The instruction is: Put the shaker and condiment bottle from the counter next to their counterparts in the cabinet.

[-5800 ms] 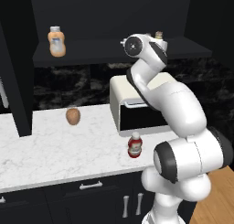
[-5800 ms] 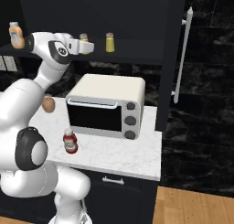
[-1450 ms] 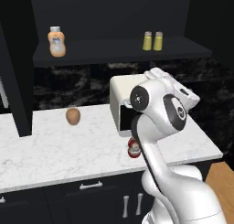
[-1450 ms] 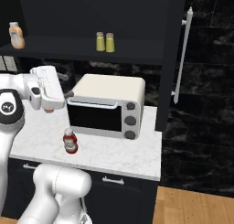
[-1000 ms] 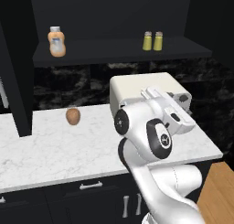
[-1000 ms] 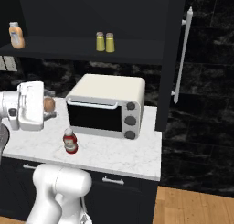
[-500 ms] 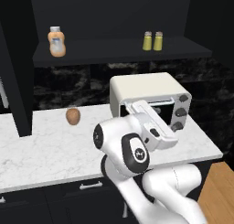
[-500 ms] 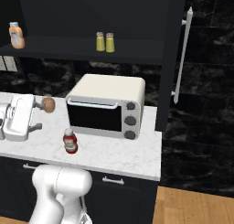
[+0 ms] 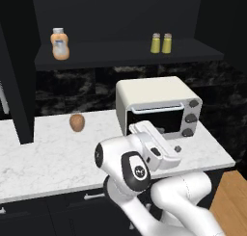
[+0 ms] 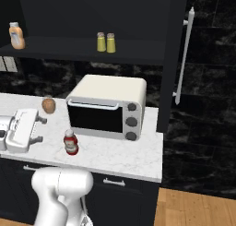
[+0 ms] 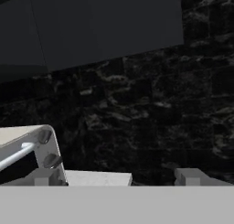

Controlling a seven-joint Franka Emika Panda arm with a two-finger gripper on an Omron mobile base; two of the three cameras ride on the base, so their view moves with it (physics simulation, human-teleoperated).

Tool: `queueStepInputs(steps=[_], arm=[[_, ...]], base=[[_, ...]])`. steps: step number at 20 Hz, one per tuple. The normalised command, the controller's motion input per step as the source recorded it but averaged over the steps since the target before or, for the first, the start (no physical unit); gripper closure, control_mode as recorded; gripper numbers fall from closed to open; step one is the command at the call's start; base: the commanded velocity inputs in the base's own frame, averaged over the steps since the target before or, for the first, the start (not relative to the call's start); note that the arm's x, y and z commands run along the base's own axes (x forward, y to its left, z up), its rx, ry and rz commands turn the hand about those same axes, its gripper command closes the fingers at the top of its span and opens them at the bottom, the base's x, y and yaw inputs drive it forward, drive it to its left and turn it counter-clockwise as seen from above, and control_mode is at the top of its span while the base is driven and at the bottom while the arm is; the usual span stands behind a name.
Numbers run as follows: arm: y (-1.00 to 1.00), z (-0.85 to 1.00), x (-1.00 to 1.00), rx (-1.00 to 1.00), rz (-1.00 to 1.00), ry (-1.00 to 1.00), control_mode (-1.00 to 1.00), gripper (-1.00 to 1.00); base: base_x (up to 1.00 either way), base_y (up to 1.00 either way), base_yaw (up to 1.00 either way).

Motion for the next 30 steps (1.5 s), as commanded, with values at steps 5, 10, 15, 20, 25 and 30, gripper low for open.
queueStepInputs(steps=[5, 10, 15, 20, 25, 30], arm=[[0.18, -0.36, 0.00, 0.00, -0.11, 0.03, -1.00, -1.00], [0.25, -0.21, 0.00, 0.00, -0.06, 0.01, -1.00, -1.00], [0.18, -0.13, 0.18, 0.00, 0.00, 0.04, -1.00, -1.00], [0.02, -0.33, 0.31, 0.00, 0.00, 0.06, -1.00, -1.00], [0.08, -0.28, 0.08, 0.00, 0.00, 0.01, -1.00, -1.00], [0.17, -0.12, 0.02, 0.00, 0.00, 0.00, -1.00, -1.00]], base=[[0.00, 0.00, 0.00], [0.00, 0.00, 0.00], [0.00, 0.00, 0.00], [0.00, 0.00, 0.00], [0.00, 0.00, 0.00], [0.00, 0.00, 0.00]])
